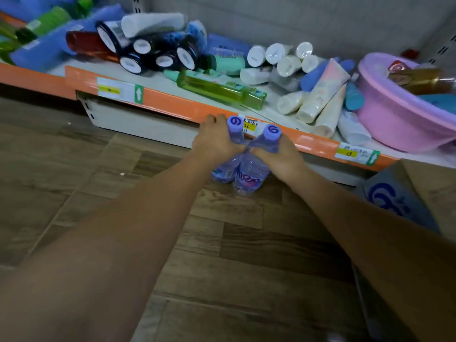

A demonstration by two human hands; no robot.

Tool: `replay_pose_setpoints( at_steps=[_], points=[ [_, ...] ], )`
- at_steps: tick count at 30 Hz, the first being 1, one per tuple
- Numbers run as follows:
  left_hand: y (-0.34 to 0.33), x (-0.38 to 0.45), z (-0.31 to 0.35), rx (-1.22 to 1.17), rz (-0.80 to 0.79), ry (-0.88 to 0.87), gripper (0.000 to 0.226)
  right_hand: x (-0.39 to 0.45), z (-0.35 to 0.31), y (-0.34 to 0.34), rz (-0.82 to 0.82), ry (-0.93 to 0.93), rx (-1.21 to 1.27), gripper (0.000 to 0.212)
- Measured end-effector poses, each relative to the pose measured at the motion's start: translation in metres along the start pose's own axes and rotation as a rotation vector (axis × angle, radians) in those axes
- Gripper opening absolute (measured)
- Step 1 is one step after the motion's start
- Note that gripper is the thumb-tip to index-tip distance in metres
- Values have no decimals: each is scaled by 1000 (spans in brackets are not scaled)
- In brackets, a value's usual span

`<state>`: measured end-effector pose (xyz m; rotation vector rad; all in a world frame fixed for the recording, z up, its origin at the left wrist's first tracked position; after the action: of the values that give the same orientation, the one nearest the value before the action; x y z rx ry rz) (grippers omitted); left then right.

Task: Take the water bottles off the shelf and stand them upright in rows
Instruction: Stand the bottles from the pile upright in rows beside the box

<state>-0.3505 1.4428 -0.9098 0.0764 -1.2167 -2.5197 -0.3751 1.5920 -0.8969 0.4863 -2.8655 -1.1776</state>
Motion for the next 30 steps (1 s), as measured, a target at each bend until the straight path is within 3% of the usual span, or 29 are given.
replay_pose_setpoints(
  at_steps=[3, 7, 14, 20, 23, 30],
  points=[
    [-15, -1, -3, -249, 118, -5, 57, 9, 12, -9, 97, -27, 72, 71],
    [-16, -6, -1, -239, 244, -61, 53, 11, 20, -10, 133, -4, 25, 61],
    [-11, -35, -3, -245, 165, -56, 49, -41, 16, -16, 34, -11, -22, 51],
    [-13, -154, 11, -278, 101, -4, 57, -158, 38, -5, -99, 13, -113, 49],
    [-18, -227, 39, -274, 77, -12, 51, -227, 61, 12, -172, 28, -158, 53],
    [-44, -373, 108, -192, -3, 81, 73, -370, 114, 65, -325, 78, -209, 58]
  ],
)
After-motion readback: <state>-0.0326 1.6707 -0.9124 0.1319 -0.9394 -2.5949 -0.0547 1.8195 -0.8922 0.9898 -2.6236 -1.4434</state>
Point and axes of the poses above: each hand's wrist, its own x-axis towards the middle knuckle, its own y-axis out of the back of the hand, z = x × y, the point moved 7 cm from there along x, towards the middle knuckle, and after that the axes turned 5 degrees about -y, right-handed, at the moved point
